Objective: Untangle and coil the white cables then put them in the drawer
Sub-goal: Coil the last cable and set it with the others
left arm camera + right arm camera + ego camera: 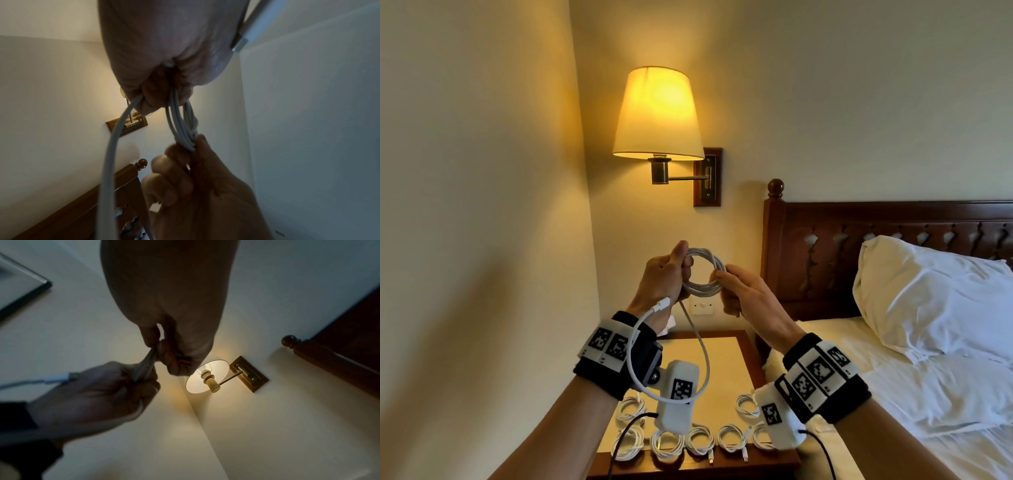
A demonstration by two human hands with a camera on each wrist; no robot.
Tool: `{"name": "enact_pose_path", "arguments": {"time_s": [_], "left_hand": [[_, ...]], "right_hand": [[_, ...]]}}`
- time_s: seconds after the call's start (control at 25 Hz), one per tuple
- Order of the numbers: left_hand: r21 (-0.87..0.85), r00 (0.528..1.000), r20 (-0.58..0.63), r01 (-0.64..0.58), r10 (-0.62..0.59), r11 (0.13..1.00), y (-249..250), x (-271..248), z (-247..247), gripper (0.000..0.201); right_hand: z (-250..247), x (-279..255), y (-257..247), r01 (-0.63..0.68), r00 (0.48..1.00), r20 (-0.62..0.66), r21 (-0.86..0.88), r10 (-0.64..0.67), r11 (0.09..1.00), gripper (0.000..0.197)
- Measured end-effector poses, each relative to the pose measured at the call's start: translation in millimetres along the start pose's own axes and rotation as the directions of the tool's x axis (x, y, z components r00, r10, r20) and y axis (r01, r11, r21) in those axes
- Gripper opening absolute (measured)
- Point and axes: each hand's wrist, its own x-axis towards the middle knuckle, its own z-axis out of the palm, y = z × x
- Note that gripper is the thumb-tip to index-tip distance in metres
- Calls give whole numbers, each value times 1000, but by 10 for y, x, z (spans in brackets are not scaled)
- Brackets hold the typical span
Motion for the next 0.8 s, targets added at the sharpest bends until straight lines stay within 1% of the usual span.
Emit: {"name": "enact_pose_path", "arguments": {"time_s": [0.04,0.12,0.24,0.28,0.32,0.4,0.48,0.52,0.56,0.64,0.68,0.72,0.76,0.8], "left_hand": [[11,1000,6,-8,8,1000,-23,13,-2,42],[24,1000,18,-12,12,1000,-73,17,2,41],[22,999,48,-23,22,1000,-143,23,-22,40],[39,998,58,-37,35,999,-167,31,-33,41],[77,996,70,-68,62,995,-196,40,-58,42],[205,978,124,-193,170,960,-295,75,-178,39],[334,935,204,-346,291,877,-411,109,-383,31],[395,920,221,-389,325,832,-473,117,-503,28],[463,914,202,-405,351,788,-546,140,-617,26],[626,905,90,-376,416,683,-702,209,-779,25],[707,910,78,-339,408,621,-745,225,-790,27],[777,929,144,-319,340,543,-752,213,-746,31],[817,926,290,-370,241,442,-732,162,-644,33],[797,872,463,-488,158,356,-690,81,-511,30]], "right_hand": [[11,-5,2,-48,999,12,97,48,994,25],[31,-25,17,-103,995,6,255,105,962,29],[84,-54,-1,-135,991,48,527,129,839,31],[97,-50,-27,-147,989,60,571,138,808,30],[98,-43,-63,-153,987,55,588,149,794,29],[43,-10,-140,-145,985,8,586,173,797,31],[-119,33,-211,-125,976,-59,626,207,769,33],[-217,44,-243,-113,971,-88,651,222,751,33],[-303,46,-269,-103,966,-110,663,233,742,33],[-388,37,-277,-104,962,-134,625,237,774,32],[-383,38,-258,-102,963,-147,572,225,814,31],[-353,39,-238,-86,966,-175,478,191,874,30],[-307,44,-209,-51,969,-214,325,126,944,30],[-259,49,-196,-6,970,-242,120,35,993,29]]}}
